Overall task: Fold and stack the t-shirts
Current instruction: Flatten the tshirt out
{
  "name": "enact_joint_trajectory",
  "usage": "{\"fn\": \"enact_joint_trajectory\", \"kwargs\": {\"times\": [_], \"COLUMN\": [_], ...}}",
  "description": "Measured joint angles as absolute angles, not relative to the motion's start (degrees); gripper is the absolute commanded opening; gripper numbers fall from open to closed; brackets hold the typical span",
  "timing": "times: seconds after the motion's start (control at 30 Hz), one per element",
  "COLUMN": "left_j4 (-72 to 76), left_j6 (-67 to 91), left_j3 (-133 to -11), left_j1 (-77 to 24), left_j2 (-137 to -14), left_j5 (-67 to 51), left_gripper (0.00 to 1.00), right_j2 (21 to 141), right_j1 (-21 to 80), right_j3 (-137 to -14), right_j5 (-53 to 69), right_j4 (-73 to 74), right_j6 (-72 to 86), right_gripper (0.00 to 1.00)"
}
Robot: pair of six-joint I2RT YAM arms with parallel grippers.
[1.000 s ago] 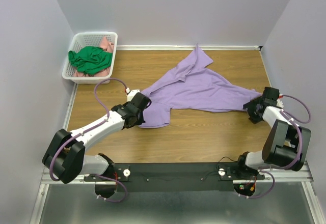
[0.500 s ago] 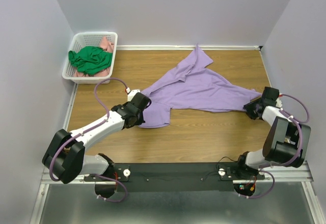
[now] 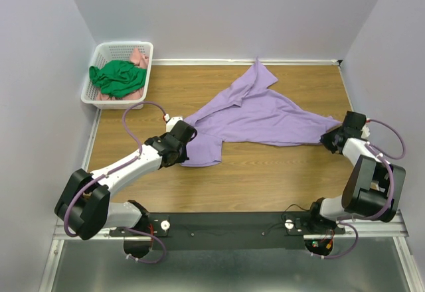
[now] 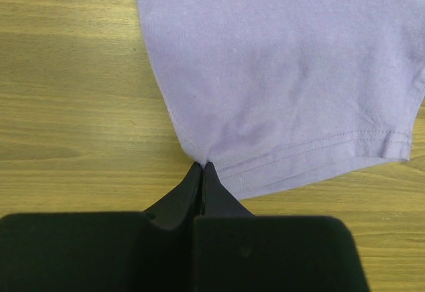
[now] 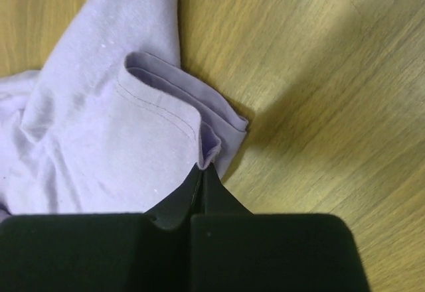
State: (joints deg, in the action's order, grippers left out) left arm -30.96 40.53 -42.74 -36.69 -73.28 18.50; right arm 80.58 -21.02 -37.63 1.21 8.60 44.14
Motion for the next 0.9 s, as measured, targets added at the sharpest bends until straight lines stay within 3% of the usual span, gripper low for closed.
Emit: {"fn": "enact_joint_trajectory", "kwargs": {"times": [0.3,0.8,0.9], "left_j4": [-30.94,-30.89,-30.92], "left_j6": [40.51,40.49,40.49], "left_j3": [-42.76,-43.66,-43.66], "left_j1": [-36.45,-36.45,-36.45], "left_j2": [-73.30,-73.71,-73.89], "left_j5": [18.50,18.50,18.50], "left_gripper": [0.00,0.00,0.00], "right_j2": [84.42,87.83,87.81], "right_j1": [-21.02,-21.02,-21.02], "right_j3": [-43.07,-44.14,-43.29], "right_j5": [2.15,2.87,2.83], "right_j4": [8.60,8.38,8.49], "right_j6": [43.38,42.63,42.68], "right_gripper": [0.01,0.34,0.36]}}
